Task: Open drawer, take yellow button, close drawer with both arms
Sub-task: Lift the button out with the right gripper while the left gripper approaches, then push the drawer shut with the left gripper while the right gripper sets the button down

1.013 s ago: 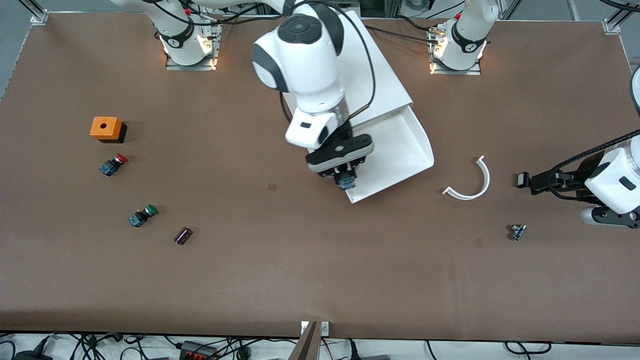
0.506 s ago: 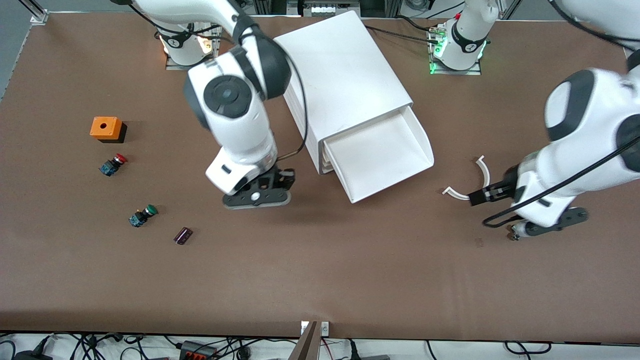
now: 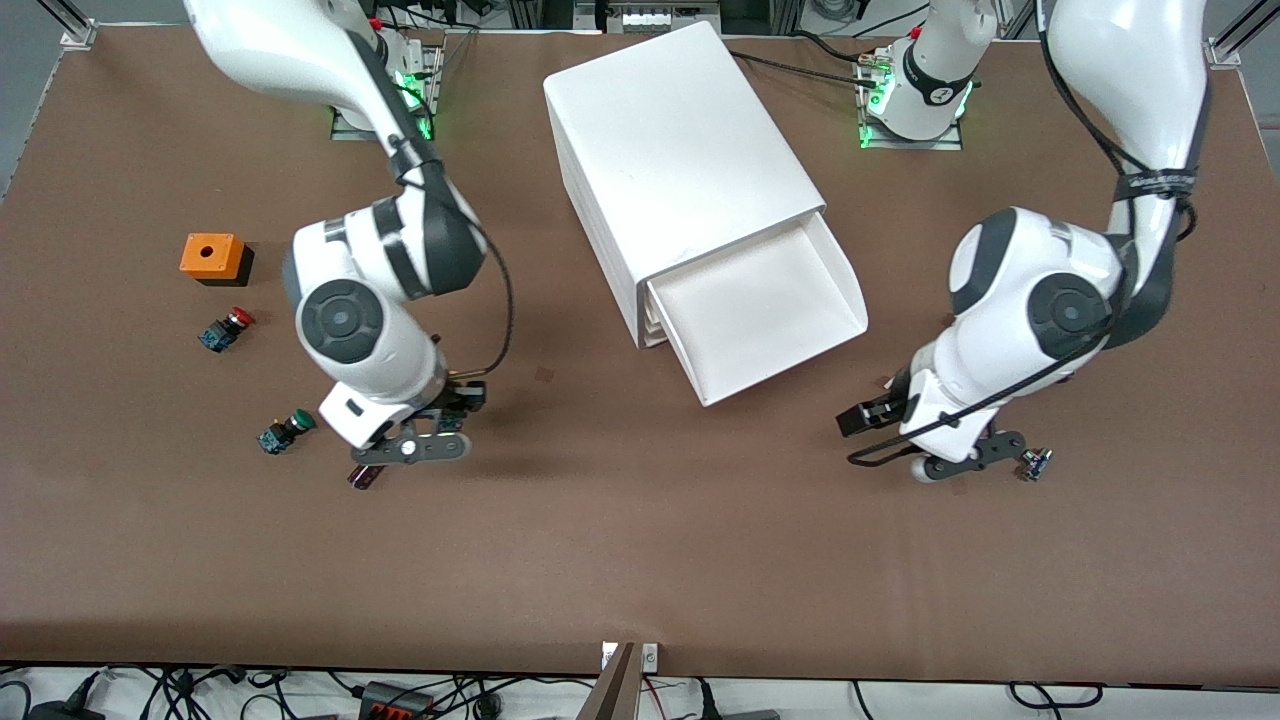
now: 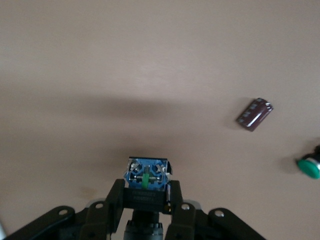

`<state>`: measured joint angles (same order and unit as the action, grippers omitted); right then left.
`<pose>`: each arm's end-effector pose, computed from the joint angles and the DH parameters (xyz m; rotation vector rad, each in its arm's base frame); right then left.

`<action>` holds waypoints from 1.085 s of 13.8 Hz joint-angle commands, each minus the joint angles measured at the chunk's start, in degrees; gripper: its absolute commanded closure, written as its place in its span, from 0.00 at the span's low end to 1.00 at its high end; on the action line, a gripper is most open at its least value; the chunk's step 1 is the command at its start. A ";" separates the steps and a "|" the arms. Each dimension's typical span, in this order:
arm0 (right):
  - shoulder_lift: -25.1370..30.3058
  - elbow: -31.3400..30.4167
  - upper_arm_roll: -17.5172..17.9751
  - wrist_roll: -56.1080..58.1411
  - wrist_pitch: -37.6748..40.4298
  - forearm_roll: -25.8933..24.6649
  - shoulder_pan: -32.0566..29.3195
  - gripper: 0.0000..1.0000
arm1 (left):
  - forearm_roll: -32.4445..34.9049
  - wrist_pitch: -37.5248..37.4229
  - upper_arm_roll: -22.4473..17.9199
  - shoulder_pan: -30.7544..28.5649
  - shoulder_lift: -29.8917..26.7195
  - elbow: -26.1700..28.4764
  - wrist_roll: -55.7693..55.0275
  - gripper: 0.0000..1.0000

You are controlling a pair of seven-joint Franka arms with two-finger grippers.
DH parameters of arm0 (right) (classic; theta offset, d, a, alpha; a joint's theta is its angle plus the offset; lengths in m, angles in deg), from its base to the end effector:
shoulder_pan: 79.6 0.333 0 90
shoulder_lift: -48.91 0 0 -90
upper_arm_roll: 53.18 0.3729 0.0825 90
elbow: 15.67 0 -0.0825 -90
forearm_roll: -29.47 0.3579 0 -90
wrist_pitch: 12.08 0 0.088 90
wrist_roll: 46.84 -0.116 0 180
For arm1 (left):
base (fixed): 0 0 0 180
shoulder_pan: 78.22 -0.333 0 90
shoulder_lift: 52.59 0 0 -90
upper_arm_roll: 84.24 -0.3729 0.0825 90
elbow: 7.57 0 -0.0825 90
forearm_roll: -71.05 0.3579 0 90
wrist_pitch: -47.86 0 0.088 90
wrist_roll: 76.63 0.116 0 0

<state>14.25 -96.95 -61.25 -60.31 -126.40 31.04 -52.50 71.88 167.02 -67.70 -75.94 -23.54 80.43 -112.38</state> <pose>0.6744 0.2588 0.3950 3.0775 0.1683 -0.0094 0.6742 -0.1892 0.4284 2.9643 0.4894 -0.0097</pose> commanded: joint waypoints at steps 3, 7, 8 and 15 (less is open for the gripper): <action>9.43 -21.44 1.04 7.83 -14.24 0.64 -2.23 1.00 | -0.83 2.22 3.92 0.18 -2.94 7.52 -8.00 0.00; 9.52 -26.90 1.22 13.39 -18.73 0.72 -4.95 1.00 | -0.83 0.73 9.28 -0.43 -3.73 9.37 -17.50 0.00; 9.95 -28.74 1.22 14.00 -20.57 0.72 -5.04 1.00 | -0.83 0.38 9.99 -0.52 -4.34 10.95 -18.39 0.00; 8.65 -33.42 1.92 15.67 -26.83 0.72 -4.95 1.00 | -1.18 -10.08 17.19 -0.88 -5.23 11.58 -17.60 0.00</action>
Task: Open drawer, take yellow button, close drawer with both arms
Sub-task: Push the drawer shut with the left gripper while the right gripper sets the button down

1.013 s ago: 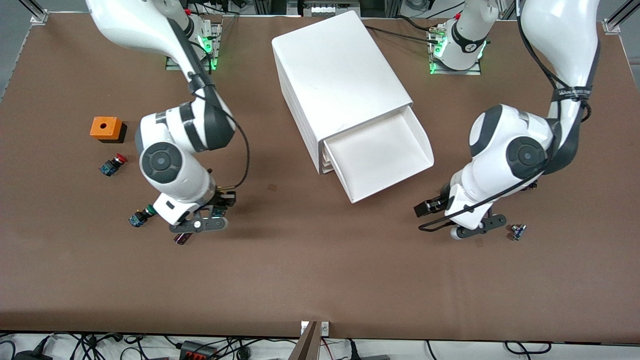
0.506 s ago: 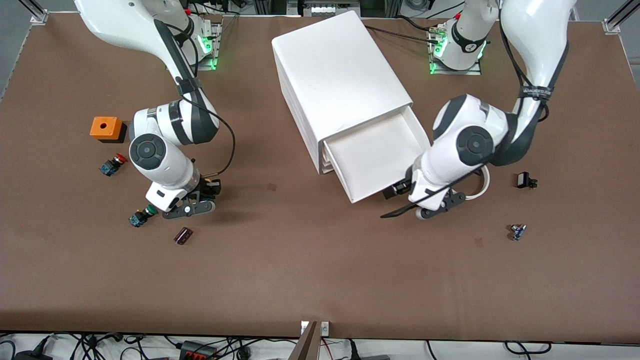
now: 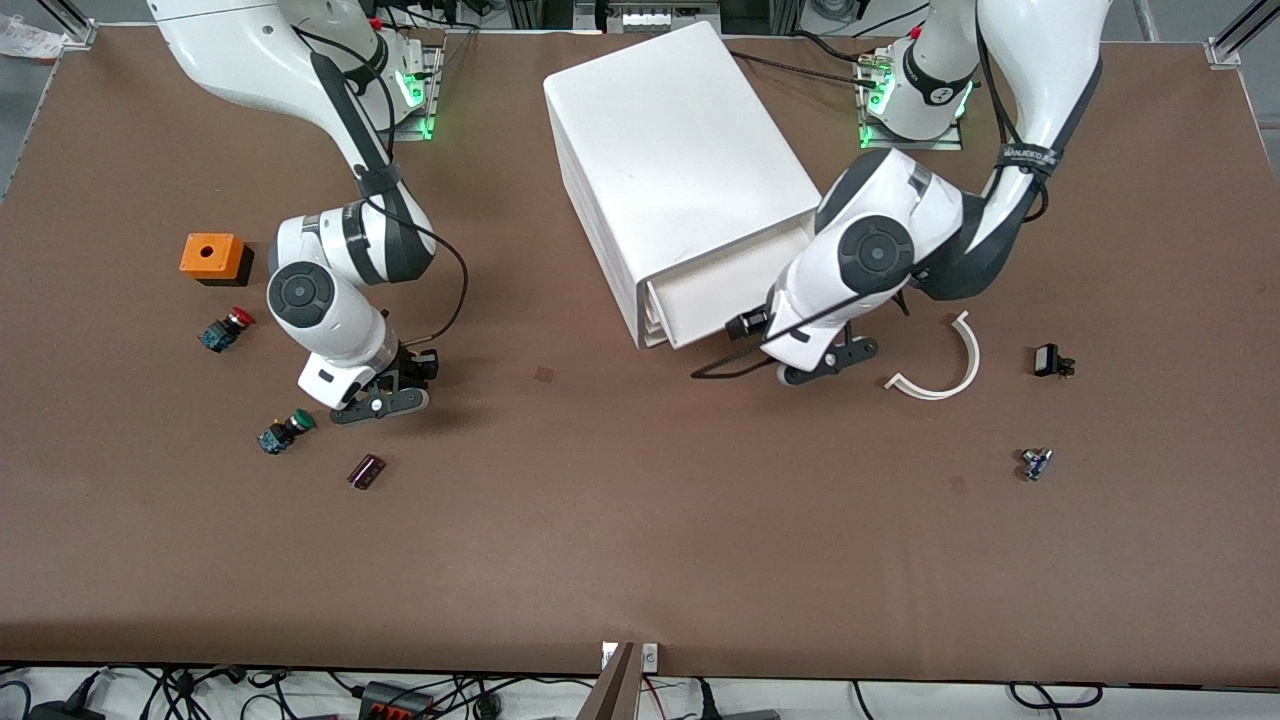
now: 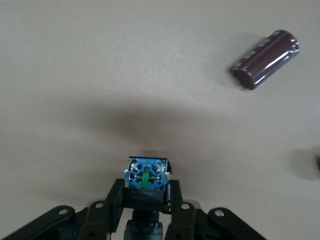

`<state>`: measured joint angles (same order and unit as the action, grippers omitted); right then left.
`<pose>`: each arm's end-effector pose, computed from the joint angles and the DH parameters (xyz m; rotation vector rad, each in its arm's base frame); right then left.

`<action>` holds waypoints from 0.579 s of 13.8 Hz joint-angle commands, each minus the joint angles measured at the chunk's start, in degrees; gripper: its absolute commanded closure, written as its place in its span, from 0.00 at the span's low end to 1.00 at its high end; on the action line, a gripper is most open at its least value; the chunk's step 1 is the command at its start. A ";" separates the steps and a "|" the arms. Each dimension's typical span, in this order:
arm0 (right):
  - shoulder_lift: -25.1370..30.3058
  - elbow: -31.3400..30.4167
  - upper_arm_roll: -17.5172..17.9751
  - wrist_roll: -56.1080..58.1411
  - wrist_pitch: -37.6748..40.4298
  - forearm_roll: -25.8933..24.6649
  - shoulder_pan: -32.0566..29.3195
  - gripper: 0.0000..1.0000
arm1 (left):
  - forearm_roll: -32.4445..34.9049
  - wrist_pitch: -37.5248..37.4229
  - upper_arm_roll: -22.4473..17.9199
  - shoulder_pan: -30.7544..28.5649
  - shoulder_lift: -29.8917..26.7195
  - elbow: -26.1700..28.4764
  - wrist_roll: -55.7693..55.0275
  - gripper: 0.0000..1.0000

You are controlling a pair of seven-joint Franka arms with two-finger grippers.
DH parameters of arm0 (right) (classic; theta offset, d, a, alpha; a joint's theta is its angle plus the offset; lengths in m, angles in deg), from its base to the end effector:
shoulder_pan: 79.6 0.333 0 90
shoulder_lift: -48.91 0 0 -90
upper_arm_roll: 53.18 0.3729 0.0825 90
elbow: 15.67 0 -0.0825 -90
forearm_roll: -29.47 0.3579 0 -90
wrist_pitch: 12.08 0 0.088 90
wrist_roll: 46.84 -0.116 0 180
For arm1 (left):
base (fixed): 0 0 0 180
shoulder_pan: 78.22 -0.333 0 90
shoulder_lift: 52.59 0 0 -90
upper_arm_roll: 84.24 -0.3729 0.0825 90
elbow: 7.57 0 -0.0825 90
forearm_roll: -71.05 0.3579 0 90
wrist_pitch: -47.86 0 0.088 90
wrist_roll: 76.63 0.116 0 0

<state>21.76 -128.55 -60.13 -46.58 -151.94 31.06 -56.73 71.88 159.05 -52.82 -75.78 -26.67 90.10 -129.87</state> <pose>0.5988 0.1772 0.2915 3.0755 0.4247 0.0092 0.5556 -0.3154 0.4066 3.0107 0.5475 -0.4013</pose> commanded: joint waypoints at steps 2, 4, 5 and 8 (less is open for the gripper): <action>0.08 -1.82 0.81 1.94 -2.69 0.70 -0.90 1.00 | -1.17 -3.34 3.56 -1.03 -1.84 1.91 -0.11 0.00; -0.72 -1.47 0.81 1.42 -3.14 0.78 -0.90 0.86 | -1.26 -4.22 3.65 -0.60 -1.57 1.99 -0.11 0.00; -0.89 -1.12 0.81 0.98 -3.05 0.79 -0.90 0.46 | -1.26 -4.74 3.65 -0.25 -1.57 1.99 -0.11 0.00; -0.11 1.34 0.54 1.24 -0.60 0.79 -0.73 0.00 | -1.35 -5.89 4.87 -0.50 -1.57 2.26 -0.11 0.00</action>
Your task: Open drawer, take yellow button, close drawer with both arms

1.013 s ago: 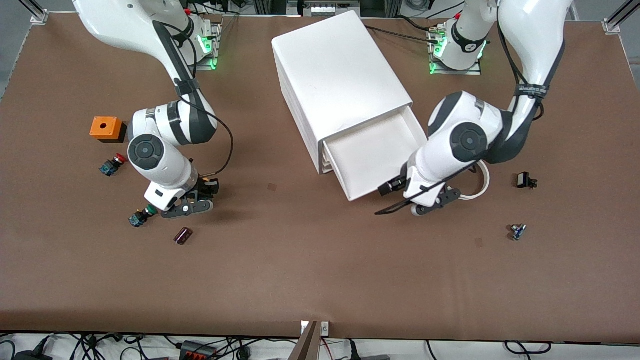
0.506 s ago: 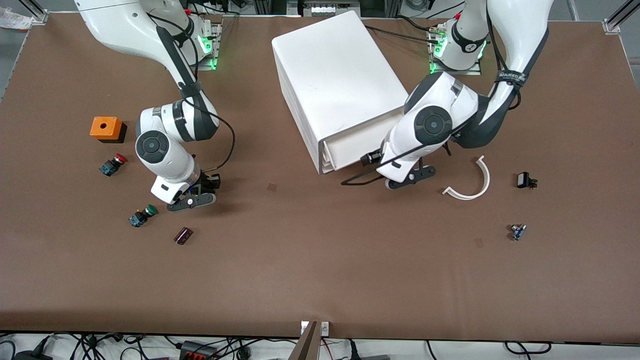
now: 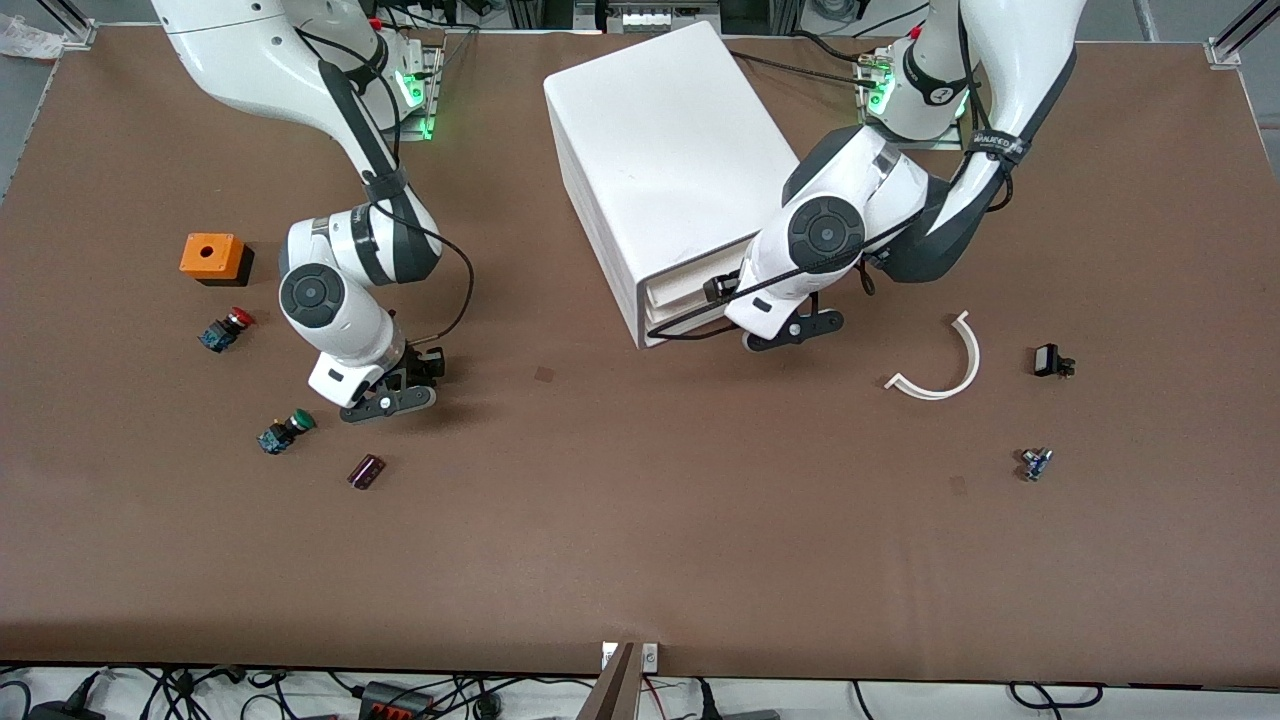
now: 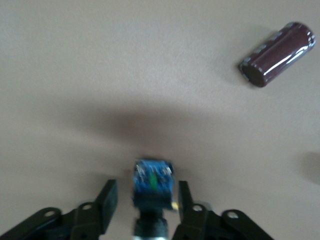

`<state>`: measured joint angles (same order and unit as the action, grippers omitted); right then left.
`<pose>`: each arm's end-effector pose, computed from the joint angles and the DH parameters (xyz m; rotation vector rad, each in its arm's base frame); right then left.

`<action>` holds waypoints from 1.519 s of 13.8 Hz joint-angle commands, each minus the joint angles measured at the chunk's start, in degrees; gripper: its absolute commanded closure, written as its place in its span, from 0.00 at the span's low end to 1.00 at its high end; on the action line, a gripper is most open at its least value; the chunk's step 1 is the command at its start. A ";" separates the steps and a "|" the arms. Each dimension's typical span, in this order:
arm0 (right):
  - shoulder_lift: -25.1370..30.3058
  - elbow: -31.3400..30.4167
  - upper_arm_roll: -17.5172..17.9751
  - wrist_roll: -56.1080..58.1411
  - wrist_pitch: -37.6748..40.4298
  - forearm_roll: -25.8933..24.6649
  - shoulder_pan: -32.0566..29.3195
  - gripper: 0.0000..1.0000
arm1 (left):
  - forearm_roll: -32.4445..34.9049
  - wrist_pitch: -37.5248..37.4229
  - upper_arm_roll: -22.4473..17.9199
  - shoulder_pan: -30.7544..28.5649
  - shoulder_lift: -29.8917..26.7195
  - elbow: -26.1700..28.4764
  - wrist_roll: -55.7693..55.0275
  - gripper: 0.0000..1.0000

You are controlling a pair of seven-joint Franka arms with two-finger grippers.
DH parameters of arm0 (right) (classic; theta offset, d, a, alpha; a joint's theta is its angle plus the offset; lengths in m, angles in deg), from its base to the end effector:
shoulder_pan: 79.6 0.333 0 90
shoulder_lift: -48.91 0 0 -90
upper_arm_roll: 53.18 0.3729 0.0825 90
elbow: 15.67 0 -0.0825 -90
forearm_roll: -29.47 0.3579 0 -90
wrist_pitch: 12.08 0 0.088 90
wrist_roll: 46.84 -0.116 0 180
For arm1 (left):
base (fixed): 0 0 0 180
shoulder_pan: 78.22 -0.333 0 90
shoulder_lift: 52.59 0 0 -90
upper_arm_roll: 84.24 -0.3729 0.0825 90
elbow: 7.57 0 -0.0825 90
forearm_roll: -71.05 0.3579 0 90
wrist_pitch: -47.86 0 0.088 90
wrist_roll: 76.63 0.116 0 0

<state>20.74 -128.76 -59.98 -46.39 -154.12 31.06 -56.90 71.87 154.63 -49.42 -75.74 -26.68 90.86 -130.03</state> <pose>0.6012 0.1775 0.2824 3.0756 0.4303 0.0348 0.5256 -0.3375 0.4044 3.0550 0.4526 -0.5174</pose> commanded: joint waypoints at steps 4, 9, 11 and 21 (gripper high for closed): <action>1.36 11.20 0.04 0.96 15.62 0.96 -1.51 0.00 | -1.70 -2.35 1.92 -0.20 -1.30 1.59 0.05 0.00; 2.94 21.32 -0.40 1.22 26.36 0.78 -4.41 0.00 | -0.56 -2.97 1.22 -2.12 -1.65 -1.38 0.93 0.00; 2.94 25.97 -0.40 1.66 31.27 0.70 -5.46 0.00 | 3.19 -3.76 1.13 -4.84 -1.92 -4.37 3.12 0.00; 3.20 41.89 -1.80 0.69 47.89 3.77 -13.38 0.00 | 10.52 -21.07 -0.18 -20.59 -3.48 -24.78 38.76 0.00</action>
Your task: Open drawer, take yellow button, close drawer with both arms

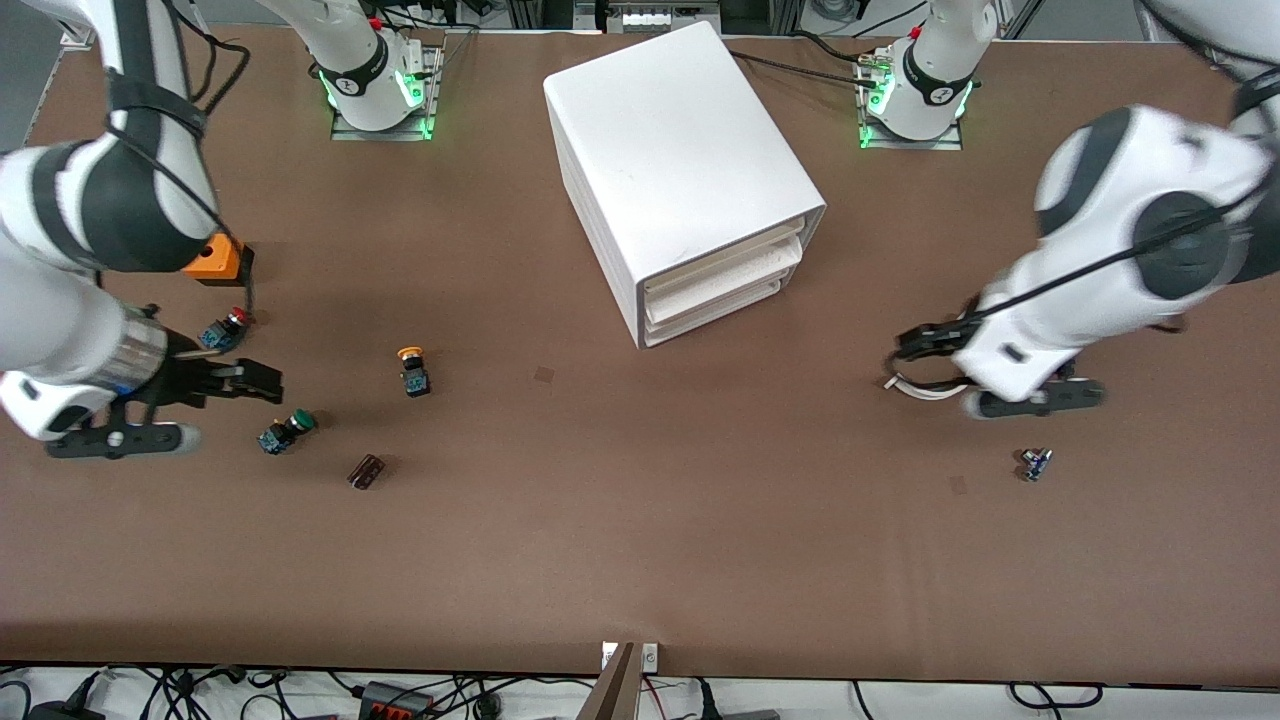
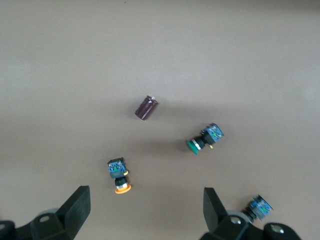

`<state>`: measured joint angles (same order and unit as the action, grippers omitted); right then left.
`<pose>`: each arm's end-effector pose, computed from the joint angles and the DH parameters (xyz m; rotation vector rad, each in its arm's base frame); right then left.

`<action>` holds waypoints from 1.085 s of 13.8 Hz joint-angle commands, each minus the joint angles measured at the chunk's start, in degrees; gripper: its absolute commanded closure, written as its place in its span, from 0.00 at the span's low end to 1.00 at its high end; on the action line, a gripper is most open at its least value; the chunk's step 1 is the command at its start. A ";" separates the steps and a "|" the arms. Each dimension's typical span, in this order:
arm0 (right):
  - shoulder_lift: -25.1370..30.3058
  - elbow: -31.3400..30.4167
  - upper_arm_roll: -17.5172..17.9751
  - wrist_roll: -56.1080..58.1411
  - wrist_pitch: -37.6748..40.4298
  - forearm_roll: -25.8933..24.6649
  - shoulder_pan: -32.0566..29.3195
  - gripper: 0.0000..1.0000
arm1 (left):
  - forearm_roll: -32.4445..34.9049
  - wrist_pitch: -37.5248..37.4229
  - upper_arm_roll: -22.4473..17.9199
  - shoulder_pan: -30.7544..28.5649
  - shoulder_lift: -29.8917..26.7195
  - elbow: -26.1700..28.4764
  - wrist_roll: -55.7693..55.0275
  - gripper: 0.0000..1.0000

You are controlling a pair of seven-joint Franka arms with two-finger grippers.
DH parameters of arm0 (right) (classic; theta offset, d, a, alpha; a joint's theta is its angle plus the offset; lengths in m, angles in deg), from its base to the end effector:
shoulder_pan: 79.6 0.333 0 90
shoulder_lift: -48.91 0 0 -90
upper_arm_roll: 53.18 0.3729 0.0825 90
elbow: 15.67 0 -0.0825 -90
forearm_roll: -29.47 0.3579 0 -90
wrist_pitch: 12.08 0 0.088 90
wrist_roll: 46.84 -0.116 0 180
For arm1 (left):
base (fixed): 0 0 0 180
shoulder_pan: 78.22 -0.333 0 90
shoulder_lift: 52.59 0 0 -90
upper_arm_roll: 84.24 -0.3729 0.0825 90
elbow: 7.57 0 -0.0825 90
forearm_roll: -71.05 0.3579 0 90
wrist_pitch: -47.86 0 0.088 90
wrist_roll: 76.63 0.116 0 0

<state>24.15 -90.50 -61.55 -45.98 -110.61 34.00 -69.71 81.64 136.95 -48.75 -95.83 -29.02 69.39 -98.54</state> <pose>0.6814 0.0480 0.5434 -3.1239 -0.0657 0.0223 0.6372 -0.0976 0.5621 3.1256 0.1357 -0.2134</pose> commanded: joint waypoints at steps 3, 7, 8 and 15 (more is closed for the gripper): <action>2.77 4.43 -2.60 0.81 5.62 1.36 -1.01 0.00 | -5.62 -2.96 -12.15 0.99 -8.07 -0.07 17.21 0.00; 5.59 4.17 -2.52 1.16 10.89 1.10 -3.55 0.00 | -12.34 2.28 -28.81 12.06 -19.68 14.85 23.49 0.00; 5.77 4.17 -2.52 1.42 10.64 1.10 -3.91 0.00 | -12.34 7.88 -30.21 12.86 -23.36 20.81 23.49 0.00; 8.66 2.77 0.89 2.57 9.40 0.48 -8.81 0.00 | -12.61 10.41 -35.49 18.23 -28.06 26.85 27.96 0.00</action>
<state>30.21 -86.14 -63.88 -44.69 -101.19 34.20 -74.58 70.04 149.31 -82.94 -78.56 -56.13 95.94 -73.82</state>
